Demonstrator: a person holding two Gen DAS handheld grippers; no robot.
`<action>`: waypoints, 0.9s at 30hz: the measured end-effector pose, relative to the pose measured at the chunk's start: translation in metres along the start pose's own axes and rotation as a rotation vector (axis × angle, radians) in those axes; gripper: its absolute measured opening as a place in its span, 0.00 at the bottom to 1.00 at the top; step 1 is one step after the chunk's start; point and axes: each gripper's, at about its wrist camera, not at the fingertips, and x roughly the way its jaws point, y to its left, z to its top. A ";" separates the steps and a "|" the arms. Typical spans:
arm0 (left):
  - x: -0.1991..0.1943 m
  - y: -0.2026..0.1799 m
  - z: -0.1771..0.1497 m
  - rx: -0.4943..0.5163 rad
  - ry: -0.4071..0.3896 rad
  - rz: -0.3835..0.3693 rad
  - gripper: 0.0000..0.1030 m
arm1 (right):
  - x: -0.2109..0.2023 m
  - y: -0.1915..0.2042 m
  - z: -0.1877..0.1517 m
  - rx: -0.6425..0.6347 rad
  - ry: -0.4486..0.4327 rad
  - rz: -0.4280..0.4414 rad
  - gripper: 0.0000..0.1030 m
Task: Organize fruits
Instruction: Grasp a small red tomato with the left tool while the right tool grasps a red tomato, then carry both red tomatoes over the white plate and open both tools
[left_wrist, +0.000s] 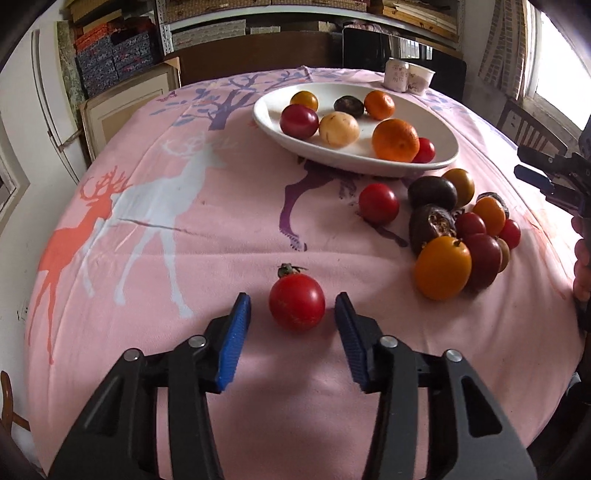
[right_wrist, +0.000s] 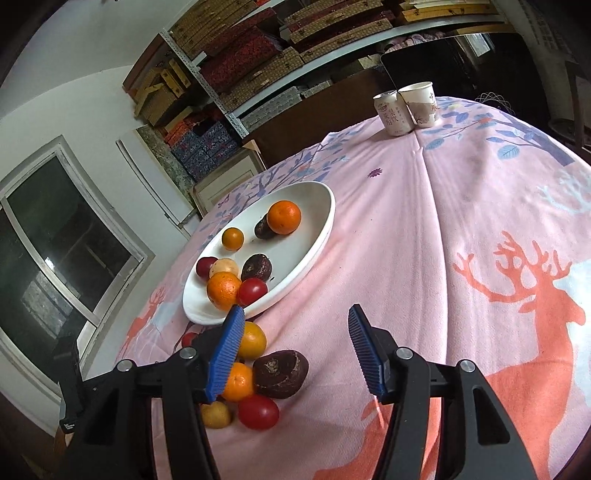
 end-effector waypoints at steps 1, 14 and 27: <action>0.001 -0.003 0.000 0.015 0.003 -0.006 0.36 | 0.001 0.001 0.000 -0.007 0.006 0.001 0.58; -0.024 -0.011 -0.008 0.020 -0.128 0.014 0.27 | 0.009 0.044 -0.042 -0.282 0.243 0.011 0.47; -0.026 -0.009 -0.007 0.003 -0.133 -0.004 0.27 | 0.030 0.057 -0.049 -0.351 0.307 -0.067 0.30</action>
